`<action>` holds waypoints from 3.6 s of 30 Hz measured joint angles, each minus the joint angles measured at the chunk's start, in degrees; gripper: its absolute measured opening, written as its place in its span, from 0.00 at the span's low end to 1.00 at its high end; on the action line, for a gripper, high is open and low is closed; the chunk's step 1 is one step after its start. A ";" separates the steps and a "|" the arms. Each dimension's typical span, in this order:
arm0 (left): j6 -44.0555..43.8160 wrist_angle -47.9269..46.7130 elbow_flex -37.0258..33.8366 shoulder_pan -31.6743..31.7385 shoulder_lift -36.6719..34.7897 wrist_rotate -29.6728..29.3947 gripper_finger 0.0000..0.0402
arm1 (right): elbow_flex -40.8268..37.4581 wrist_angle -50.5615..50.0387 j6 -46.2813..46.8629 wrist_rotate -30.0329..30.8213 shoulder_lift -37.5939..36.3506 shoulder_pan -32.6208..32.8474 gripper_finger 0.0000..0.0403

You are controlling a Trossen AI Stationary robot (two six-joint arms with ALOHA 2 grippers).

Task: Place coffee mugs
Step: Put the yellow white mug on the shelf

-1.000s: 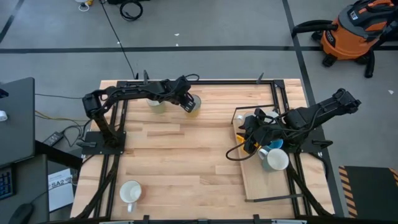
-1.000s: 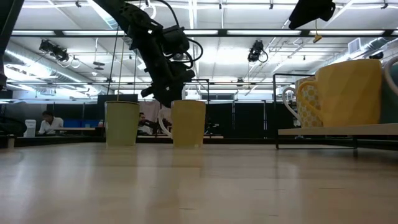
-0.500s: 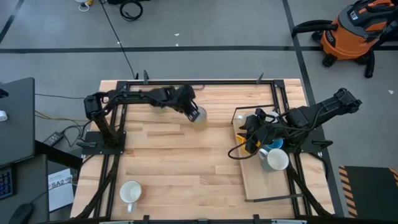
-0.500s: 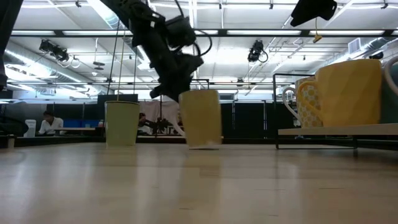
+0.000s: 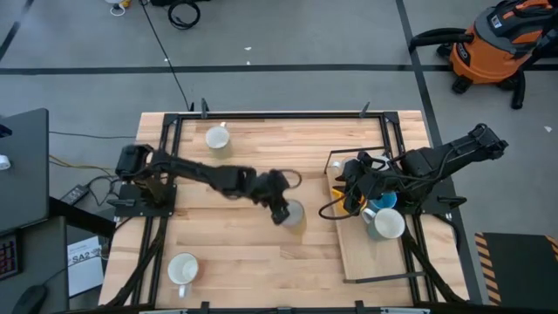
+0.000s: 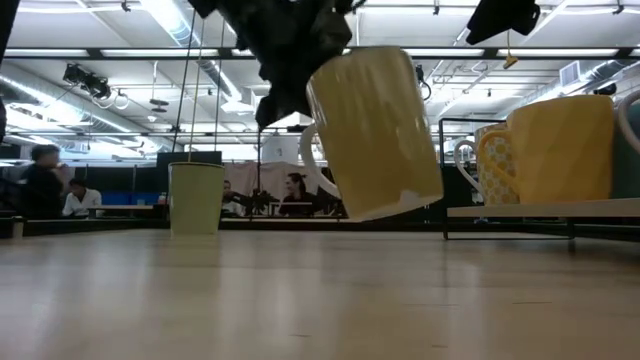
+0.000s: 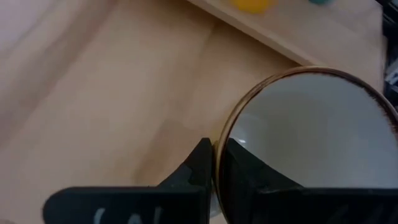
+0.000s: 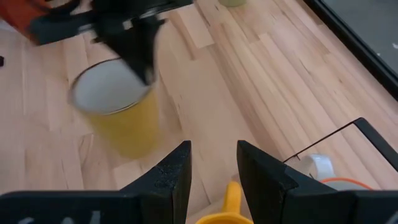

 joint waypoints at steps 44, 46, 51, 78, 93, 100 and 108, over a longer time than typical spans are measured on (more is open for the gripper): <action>-5.64 8.33 0.11 -9.12 5.36 -7.95 0.35 | 0.02 4.26 0.07 -3.46 0.50 0.01 0.33; -3.31 8.40 0.11 -8.88 5.36 -6.75 0.37 | 0.02 5.78 0.07 -5.07 0.50 0.00 0.33; -1.29 8.37 0.09 -7.91 4.28 -5.14 0.38 | 0.02 11.73 0.06 -9.81 0.50 0.01 0.33; 20.83 -14.97 0.04 -7.43 -16.74 -7.19 0.38 | 0.00 35.33 -15.79 -30.30 21.67 -7.61 0.33; 20.74 -14.75 0.02 -7.43 -16.50 -7.22 0.38 | 0.00 36.01 -26.42 -30.51 30.14 -8.22 0.33; 20.72 -14.71 0.02 -7.43 -16.47 -7.27 0.38 | 0.00 35.64 -27.32 -29.33 30.64 -8.22 0.33; 20.71 -14.73 0.02 -7.39 -16.45 -7.35 0.38 | 0.00 33.13 -28.39 -26.35 30.62 -8.24 0.33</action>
